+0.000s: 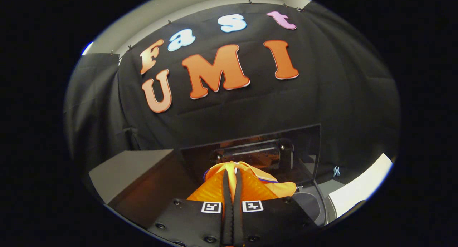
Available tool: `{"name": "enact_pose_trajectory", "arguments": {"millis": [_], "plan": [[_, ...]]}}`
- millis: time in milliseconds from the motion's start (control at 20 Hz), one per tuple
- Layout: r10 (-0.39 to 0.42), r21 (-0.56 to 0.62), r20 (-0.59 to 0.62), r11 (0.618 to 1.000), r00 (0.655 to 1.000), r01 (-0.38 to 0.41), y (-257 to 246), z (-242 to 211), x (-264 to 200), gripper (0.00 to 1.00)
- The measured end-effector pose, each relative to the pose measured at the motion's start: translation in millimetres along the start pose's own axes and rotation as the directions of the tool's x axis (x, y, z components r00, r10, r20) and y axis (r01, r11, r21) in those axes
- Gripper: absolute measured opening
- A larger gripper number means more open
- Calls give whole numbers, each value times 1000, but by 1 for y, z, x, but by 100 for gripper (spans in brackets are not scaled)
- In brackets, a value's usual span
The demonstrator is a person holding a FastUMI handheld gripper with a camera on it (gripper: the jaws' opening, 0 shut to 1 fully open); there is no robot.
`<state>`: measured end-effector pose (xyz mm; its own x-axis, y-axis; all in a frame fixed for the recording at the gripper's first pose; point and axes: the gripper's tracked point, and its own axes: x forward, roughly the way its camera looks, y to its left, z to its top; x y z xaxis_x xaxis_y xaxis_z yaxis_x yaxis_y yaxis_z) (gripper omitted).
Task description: Put the clothes into the washing machine and then close the washing machine lid.
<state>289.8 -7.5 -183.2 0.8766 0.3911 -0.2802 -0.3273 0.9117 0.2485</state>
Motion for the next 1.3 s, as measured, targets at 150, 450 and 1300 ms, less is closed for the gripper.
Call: {"name": "enact_pose_trajectory", "arguments": {"millis": [150,450,1300], "plan": [[-41,-29,-97,999,994,38,-14,-47,24,8],[-111,-22,-182,994,977,109,-39,-92,57,8],[-206,-58,-520,977,829,206,-63,-229,50,8]]}}
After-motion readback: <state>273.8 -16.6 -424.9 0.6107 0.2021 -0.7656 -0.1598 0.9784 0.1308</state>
